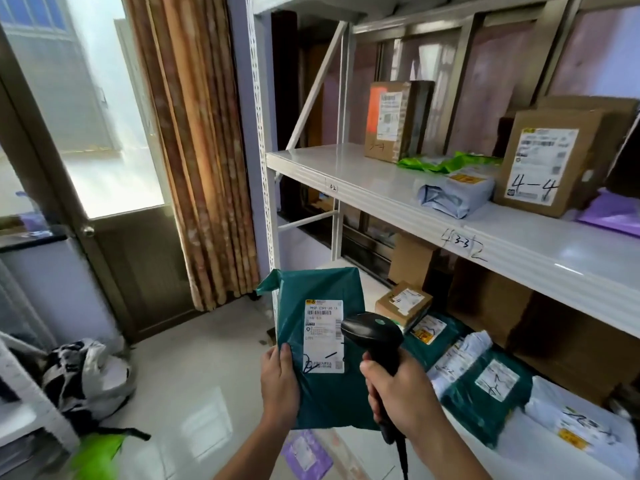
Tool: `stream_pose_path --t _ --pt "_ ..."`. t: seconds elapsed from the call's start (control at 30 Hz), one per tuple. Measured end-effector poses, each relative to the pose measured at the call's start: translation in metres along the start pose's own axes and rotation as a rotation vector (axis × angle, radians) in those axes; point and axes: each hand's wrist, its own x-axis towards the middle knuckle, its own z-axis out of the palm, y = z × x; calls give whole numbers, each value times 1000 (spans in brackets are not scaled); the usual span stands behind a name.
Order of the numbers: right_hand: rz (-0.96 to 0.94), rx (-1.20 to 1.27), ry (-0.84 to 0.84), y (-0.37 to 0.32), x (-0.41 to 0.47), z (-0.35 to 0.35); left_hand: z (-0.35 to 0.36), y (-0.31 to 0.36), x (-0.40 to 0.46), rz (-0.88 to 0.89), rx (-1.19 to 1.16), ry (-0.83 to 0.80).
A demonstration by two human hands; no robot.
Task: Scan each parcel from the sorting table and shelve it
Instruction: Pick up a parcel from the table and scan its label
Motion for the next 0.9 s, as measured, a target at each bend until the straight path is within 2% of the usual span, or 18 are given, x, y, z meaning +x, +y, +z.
stream_pose_path --t 0.5,0.67,0.9 --pt "44 -25 114 -18 204 22 78 -17 229 46 177 -166" --pt "114 -62 237 -16 246 34 104 -24 285 34 234 -278" --pt "200 -116 439 -12 302 59 146 -45 368 53 307 -521"
